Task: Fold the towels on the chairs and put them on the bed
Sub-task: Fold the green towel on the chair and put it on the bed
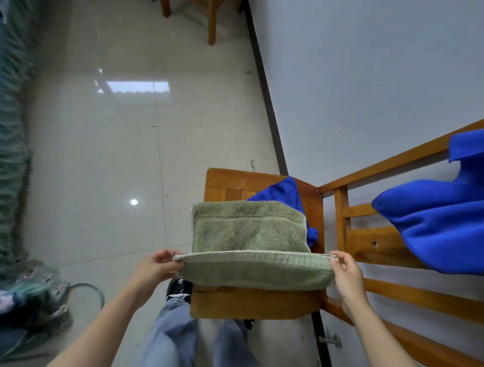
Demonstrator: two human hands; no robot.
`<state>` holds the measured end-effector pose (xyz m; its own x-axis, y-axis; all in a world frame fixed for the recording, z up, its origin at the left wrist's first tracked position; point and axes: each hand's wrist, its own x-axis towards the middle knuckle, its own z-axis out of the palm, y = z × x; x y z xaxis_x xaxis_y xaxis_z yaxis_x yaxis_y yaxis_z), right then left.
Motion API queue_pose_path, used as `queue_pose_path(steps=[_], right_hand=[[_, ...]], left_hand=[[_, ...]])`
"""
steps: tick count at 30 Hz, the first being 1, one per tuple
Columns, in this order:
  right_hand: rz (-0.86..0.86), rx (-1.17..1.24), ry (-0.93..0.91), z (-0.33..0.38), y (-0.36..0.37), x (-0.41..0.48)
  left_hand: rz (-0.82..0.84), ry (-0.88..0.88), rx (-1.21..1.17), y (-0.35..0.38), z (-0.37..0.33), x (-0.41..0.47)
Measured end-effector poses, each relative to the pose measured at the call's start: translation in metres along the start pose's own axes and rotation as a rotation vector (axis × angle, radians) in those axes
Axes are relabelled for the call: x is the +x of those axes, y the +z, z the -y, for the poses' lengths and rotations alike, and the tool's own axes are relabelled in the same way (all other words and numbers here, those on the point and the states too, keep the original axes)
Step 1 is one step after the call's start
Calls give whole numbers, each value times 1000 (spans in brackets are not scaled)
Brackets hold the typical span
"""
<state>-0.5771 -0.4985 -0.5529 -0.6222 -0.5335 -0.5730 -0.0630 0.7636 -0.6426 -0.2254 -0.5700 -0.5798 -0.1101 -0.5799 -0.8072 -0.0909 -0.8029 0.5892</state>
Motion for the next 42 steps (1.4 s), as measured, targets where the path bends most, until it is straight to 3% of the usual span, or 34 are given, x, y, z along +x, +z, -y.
queue_pose_path(steps=[8,18,27,29,31,34,36,38,42], right_hand=[[-20,70,-93,27,7,16],[-136,140,-136,49,31,56],[-159,-111,-120,54,61,99],[-129,-305,-83,46,70,100],[-111,-669,-160,38,79,88],[64,-1032,-506,29,96,62],[258,-1166,-485,22,103,53],[289,-1172,-375,14,101,53],[-92,-777,-94,-1,86,51]], left_hand=[[-4,39,-118,-5,-22,13],[-178,210,-106,14,-54,50],[-330,128,-39,29,-62,106],[-336,68,118,37,-52,120],[-318,46,505,45,-38,124],[-233,215,1174,64,-14,111],[-91,330,1380,80,0,98],[59,269,1478,88,14,89],[112,111,1507,85,30,82]])
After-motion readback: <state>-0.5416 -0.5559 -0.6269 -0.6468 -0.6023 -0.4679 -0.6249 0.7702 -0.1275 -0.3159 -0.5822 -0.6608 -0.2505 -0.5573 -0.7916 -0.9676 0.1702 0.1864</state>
